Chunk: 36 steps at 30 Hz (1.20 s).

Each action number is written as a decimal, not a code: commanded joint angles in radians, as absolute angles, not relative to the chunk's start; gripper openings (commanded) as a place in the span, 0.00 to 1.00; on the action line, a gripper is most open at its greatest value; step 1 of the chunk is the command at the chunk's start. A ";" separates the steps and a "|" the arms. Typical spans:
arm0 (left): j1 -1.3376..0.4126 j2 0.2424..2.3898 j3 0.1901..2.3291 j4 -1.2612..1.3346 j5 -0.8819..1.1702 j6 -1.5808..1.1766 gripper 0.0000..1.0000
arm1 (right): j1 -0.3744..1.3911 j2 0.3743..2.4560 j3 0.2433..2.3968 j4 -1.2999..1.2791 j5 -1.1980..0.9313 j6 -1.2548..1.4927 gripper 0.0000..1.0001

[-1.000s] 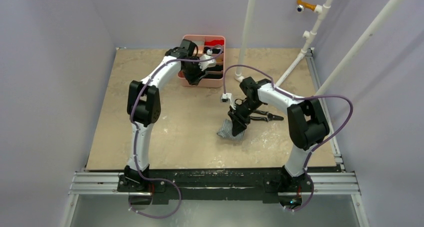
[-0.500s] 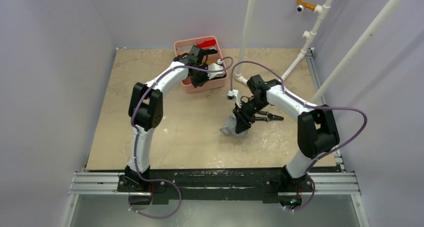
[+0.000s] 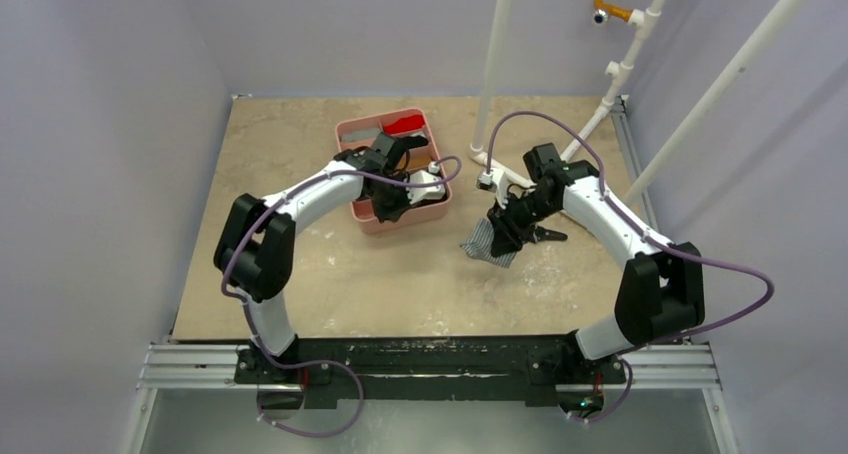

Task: Roll the underwear
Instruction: Move the storage box to the center of the board.

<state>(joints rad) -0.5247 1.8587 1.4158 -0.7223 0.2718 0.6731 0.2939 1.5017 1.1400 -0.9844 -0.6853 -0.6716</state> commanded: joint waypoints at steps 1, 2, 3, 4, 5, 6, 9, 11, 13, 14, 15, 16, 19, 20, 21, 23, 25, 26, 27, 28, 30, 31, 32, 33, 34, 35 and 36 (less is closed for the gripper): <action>-0.599 1.720 1.292 -0.759 0.404 0.649 0.00 | 0.278 1.457 1.175 -0.989 -0.630 -0.636 0.00; -0.625 1.694 1.256 -0.756 0.409 0.654 0.00 | 0.276 1.458 1.184 -0.986 -0.622 -0.629 0.00; -0.647 1.670 1.224 -0.752 0.410 0.659 0.00 | 0.276 1.460 1.194 -0.983 -0.615 -0.623 0.00; -0.666 1.647 1.195 -0.750 0.411 0.662 0.00 | 0.276 1.463 1.202 -0.979 -0.608 -0.617 0.00; -0.687 1.628 1.166 -0.748 0.415 0.665 0.00 | 0.275 1.464 1.210 -0.977 -0.602 -0.611 0.00; -0.706 1.609 1.142 -0.747 0.415 0.666 0.00 | 0.276 1.463 1.218 -0.972 -0.595 -0.605 0.00; -0.754 1.563 1.085 -0.736 0.404 0.663 0.00 | 0.276 1.462 1.249 -0.973 -0.594 -0.605 0.00; -0.768 1.559 1.073 -0.729 0.390 0.659 0.00 | 0.275 1.459 1.275 -0.977 -0.586 -0.605 0.00; -0.769 1.562 1.074 -0.716 0.381 0.651 0.03 | 0.276 1.455 1.295 -0.973 -0.598 -0.599 0.00; -0.769 1.562 1.074 -0.705 0.374 0.644 0.08 | 0.277 1.454 1.302 -0.966 -0.598 -0.593 0.00; -0.769 1.560 1.075 -0.692 0.365 0.633 0.13 | 0.279 1.454 1.310 -0.963 -0.600 -0.592 0.00; -0.768 1.555 1.075 -0.677 0.356 0.621 0.18 | 0.282 1.455 1.319 -0.962 -0.598 -0.592 0.00; -0.762 1.530 1.074 -0.636 0.333 0.588 0.35 | 0.308 1.457 1.334 -0.943 -0.574 -0.591 0.00; -0.756 1.519 1.076 -0.628 0.329 0.580 0.40 | 0.323 1.456 1.337 -0.933 -0.566 -0.589 0.00; -0.752 1.508 1.080 -0.625 0.328 0.573 0.43 | 0.343 1.456 1.340 -0.922 -0.555 -0.587 0.00; -0.730 1.479 1.090 -0.633 0.338 0.558 0.46 | 0.400 1.458 1.343 -0.896 -0.520 -0.579 0.00; -0.696 1.438 1.103 -0.660 0.365 0.550 0.49 | 0.463 1.468 1.352 -0.866 -0.459 -0.563 0.00; -0.670 1.417 1.110 -0.681 0.385 0.549 0.51 | 0.485 1.475 1.358 -0.855 -0.445 -0.559 0.00; -0.644 1.392 1.119 -0.711 0.403 0.551 0.52 | 0.502 1.484 1.369 -0.844 -0.429 -0.552 0.00; -0.610 1.365 1.126 -0.745 0.429 0.554 0.53 | 0.517 1.490 1.378 -0.834 -0.422 -0.548 0.00; -0.535 1.290 1.135 -0.803 0.469 0.563 0.53 | 0.543 1.500 1.393 -0.813 -0.404 -0.544 0.00; -0.495 1.256 1.137 -0.827 0.476 0.568 0.53 | 0.556 1.503 1.398 -0.802 -0.393 -0.543 0.00; -0.461 1.227 1.135 -0.849 0.478 0.572 0.54 | 0.573 1.506 1.404 -0.790 -0.380 -0.542 0.00; -0.422 1.197 1.136 -0.866 0.479 0.573 0.54 | 0.593 1.508 1.413 -0.777 -0.366 -0.541 0.00; -0.381 1.173 1.139 -0.879 0.481 0.568 0.54 | 0.612 1.514 1.421 -0.761 -0.347 -0.538 0.00; -0.342 1.157 1.145 -0.893 0.487 0.561 0.54 | 0.631 1.523 1.433 -0.746 -0.331 -0.534 0.00; -0.297 1.145 1.154 -0.906 0.501 0.554 0.54 | 0.649 1.537 1.453 -0.743 -0.319 -0.535 0.00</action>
<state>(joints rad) -0.4080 1.2125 1.1019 -0.8150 0.4282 0.5678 0.5903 1.5116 1.3720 -0.8314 -0.4015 -0.5564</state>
